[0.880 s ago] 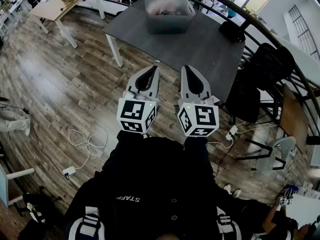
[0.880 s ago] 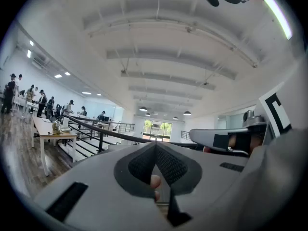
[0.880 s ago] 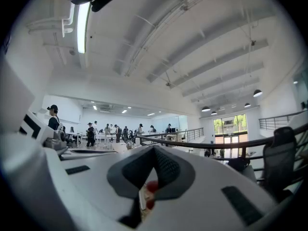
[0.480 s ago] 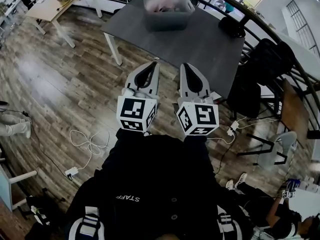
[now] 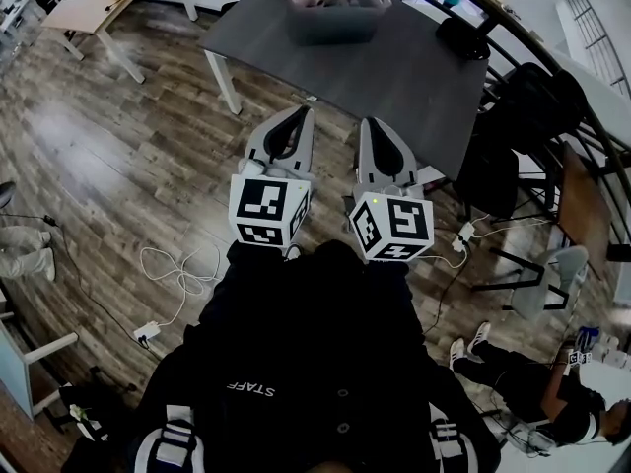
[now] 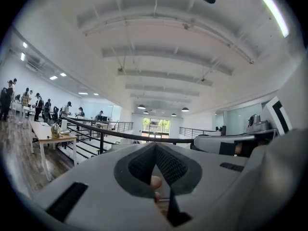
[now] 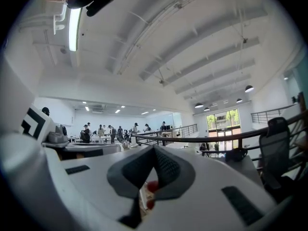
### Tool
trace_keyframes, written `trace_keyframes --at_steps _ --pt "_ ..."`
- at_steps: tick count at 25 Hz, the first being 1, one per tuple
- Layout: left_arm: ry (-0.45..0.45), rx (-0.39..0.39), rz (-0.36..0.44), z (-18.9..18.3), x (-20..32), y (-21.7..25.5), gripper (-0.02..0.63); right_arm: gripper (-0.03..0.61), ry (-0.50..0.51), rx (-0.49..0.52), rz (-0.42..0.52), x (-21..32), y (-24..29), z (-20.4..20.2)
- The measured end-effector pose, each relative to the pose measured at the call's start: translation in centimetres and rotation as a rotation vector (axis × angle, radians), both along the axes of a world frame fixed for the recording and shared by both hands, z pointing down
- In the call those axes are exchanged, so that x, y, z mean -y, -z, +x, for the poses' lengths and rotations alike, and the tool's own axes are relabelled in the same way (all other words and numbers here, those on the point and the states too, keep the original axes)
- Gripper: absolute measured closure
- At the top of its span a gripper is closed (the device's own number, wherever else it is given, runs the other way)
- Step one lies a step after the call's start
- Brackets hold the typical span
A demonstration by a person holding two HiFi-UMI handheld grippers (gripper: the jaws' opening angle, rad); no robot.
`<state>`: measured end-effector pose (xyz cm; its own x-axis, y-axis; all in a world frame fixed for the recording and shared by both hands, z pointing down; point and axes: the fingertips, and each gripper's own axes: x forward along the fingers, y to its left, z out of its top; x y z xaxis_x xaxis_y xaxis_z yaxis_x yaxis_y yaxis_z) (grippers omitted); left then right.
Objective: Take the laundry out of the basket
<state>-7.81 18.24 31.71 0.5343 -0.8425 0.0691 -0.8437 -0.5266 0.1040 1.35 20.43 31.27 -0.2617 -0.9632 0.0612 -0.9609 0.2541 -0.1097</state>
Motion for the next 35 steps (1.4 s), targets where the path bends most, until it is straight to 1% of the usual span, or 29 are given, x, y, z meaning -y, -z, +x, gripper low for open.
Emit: trace_keyframes --at_steps 3,6,11,16,21,25,29,35 --pt "-0.008 0.0 -0.013 -0.2 -0.3 -0.3 0.614 0.566 0.001 -0.007 -0.017 0.0 -0.2 -0.6" --pt "0.004 -0.005 -0.031 -0.9 -0.1 -0.6 0.612 0.566 -0.008 -0.013 -0.024 0.3 -0.1 -0.8" --pt "0.035 0.001 -0.063 -1.3 1.9 -1.7 0.613 0.566 -0.029 0.007 -0.053 2.2 -0.9 1.4" --pt "0.078 0.019 -0.088 -2.3 4.3 -3.4 0.612 0.566 -0.047 0.015 -0.07 4.9 -2.3 2.4" --pt "0.13 0.025 -0.092 -2.5 8.5 -4.6 0.612 0.565 -0.04 0.005 -0.051 9.4 -3.0 3.3" --pt "0.139 0.029 -0.086 -1.5 12.0 -4.7 0.612 0.566 -0.038 -0.01 -0.046 13.4 -3.1 4.2" --pt "0.133 0.026 -0.092 -0.2 16.5 -4.6 0.612 0.565 -0.026 -0.015 -0.052 17.9 -2.9 5.0" --pt "0.099 0.01 -0.112 2.5 22.3 -4.4 0.612 0.566 -0.005 -0.04 -0.063 23.6 -2.6 6.5"
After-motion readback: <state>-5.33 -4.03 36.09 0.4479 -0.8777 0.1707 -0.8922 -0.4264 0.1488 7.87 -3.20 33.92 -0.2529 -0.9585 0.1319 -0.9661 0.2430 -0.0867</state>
